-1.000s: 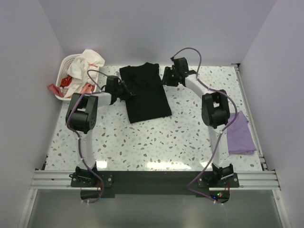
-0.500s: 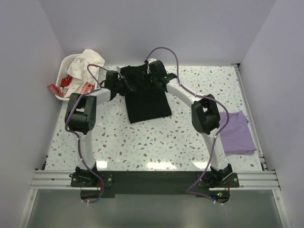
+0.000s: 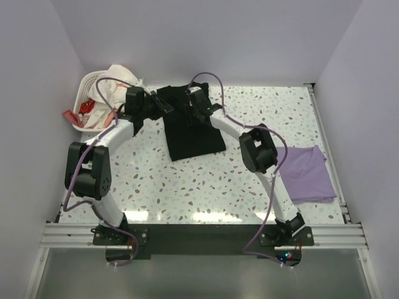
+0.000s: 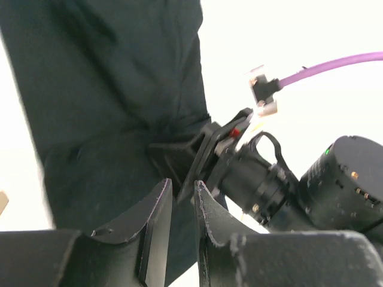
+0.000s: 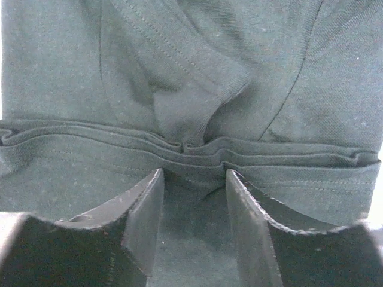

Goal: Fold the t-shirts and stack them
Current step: Fold the tshirt

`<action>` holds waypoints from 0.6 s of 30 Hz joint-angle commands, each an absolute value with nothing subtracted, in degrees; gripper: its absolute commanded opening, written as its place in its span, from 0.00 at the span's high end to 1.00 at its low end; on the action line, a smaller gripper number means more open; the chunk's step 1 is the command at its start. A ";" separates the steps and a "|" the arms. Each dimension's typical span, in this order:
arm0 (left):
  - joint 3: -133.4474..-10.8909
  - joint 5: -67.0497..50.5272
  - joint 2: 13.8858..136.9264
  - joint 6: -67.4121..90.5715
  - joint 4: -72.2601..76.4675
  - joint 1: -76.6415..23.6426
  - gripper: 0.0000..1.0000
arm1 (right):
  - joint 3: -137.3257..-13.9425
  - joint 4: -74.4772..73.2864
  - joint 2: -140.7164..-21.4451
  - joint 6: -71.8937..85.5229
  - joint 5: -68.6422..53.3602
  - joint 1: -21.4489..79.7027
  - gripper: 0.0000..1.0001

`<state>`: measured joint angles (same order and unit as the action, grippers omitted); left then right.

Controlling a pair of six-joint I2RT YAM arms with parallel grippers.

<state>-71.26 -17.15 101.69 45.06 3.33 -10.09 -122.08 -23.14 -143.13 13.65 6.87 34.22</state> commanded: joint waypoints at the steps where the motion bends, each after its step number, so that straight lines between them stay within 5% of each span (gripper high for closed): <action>1: -65.84 -14.42 96.34 47.55 4.57 -9.76 0.74 | -114.73 -28.48 -140.38 15.20 9.93 34.89 0.49; 18: -37.10 -8.88 72.08 48.43 1.32 -20.47 0.71 | -73.07 -20.48 -116.03 27.23 5.28 40.34 0.46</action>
<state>-40.10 -9.98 75.09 47.46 1.08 -19.33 -80.38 -13.89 -117.56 22.02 8.86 38.81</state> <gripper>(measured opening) 0.288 0.536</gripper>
